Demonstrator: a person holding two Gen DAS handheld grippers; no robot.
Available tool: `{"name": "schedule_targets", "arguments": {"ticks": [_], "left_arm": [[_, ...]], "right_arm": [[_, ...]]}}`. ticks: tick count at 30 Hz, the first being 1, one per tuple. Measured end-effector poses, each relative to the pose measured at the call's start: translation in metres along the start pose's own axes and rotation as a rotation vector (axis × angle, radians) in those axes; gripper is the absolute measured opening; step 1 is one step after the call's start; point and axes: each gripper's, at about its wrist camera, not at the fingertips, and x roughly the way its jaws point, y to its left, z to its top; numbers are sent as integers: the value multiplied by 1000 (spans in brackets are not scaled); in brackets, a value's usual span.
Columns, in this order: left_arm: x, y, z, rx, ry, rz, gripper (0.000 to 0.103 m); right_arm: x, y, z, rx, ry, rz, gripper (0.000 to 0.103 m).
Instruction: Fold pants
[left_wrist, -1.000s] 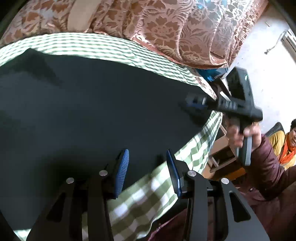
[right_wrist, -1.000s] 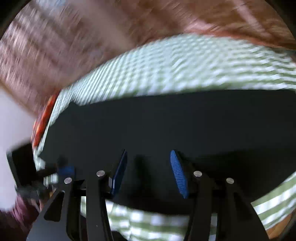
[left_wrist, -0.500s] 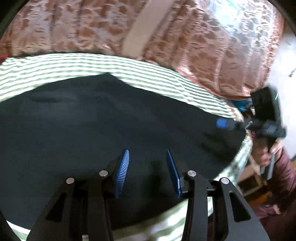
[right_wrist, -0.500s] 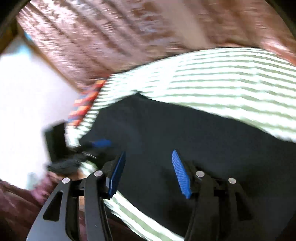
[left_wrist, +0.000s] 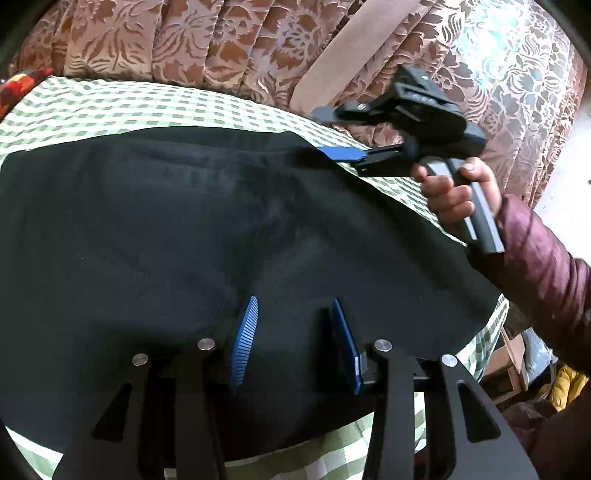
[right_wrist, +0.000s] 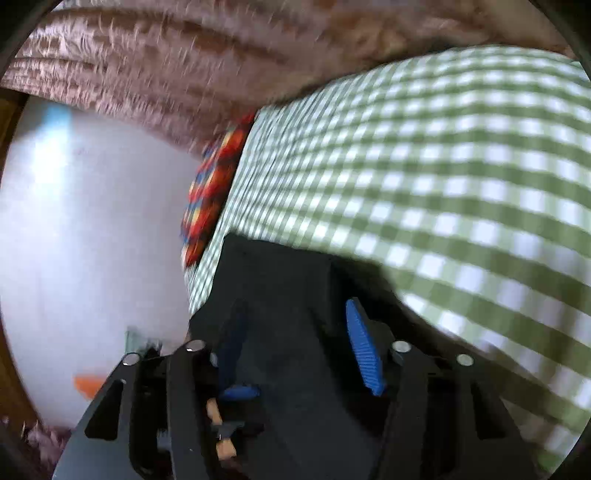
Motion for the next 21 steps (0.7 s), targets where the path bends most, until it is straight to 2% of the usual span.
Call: {"name": "schedule_targets", "arguments": {"ticks": [2,3,4,5,7,10,13,15,17,19,21], "left_arm": [[0,1,0,-2,0,-9,41],[0,2,1,-7,0,-15,41],[1,3,0,-13,1,-18,41],[1,4,1,-18,2,-20,41],[1,4,0,-23,0,-16,41],[1,6,-3,-29,-6,-10,41],[5,1,-4,0,8,26,41],[5,-1,-1,-3,37,41,41],[1,-2,12,-29,53,47,41],[-4,-6,24,5,16,75,41],[-4,-6,39,30,-9,92,41]], "right_arm": [[7,4,5,-41,21,-11,51],[8,1,9,-31,7,9,51],[9,0,12,-31,-4,27,45],[10,0,15,-40,-20,30,28],[9,3,17,-78,-85,-54,4],[6,-13,14,-30,-163,-122,3],[17,-32,15,17,-163,-214,4],[20,-31,15,24,-162,-218,11],[6,-25,12,45,-205,-185,55],[-18,-14,0,32,-288,-175,53],[-40,-5,-17,32,-336,-173,44]]}}
